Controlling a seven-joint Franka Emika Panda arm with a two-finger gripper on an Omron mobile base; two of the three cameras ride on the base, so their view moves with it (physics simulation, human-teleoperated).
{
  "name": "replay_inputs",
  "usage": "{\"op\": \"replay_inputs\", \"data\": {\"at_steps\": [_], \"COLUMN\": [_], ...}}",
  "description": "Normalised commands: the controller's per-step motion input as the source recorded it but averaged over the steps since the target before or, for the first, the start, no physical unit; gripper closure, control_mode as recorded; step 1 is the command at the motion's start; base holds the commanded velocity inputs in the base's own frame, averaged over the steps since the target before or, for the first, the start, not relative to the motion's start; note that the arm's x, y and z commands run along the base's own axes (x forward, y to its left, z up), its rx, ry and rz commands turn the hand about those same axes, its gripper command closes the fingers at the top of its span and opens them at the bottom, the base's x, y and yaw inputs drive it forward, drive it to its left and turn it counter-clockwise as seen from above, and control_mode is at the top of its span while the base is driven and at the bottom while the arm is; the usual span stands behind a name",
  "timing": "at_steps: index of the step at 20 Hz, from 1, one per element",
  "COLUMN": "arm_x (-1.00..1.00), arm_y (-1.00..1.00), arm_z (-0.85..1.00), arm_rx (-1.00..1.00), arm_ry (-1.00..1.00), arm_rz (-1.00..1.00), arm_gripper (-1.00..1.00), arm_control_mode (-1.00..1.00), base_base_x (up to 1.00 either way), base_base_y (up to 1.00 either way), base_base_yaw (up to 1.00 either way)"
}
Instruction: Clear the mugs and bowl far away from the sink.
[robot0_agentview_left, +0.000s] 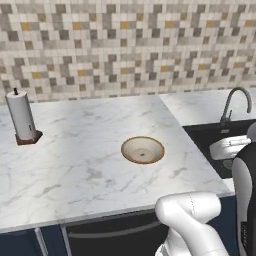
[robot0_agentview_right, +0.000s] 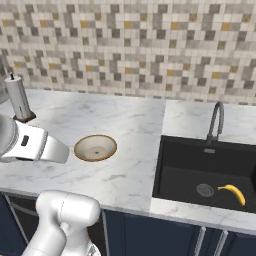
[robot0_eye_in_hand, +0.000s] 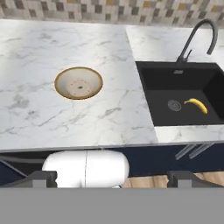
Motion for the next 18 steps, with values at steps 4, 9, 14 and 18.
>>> {"op": "replay_inputs", "data": {"at_steps": [4,9,14,18], "arm_x": [0.00,0.00,0.00,0.00], "arm_y": [0.00,0.00,0.00,0.00], "arm_z": [0.00,0.00,0.00,0.00], "arm_rx": [0.00,0.00,0.00,0.00], "arm_ry": [0.00,0.00,0.00,0.00], "arm_rz": [0.00,0.00,0.00,0.00], "arm_gripper": [-1.00,-1.00,-1.00,-1.00], "arm_control_mode": [1.00,1.00,1.00,1.00], "base_base_x": [1.00,1.00,0.97,0.99], "base_base_y": [0.29,0.24,0.03,0.01], "base_base_yaw": [-0.32,-0.13,0.02,0.11]}}
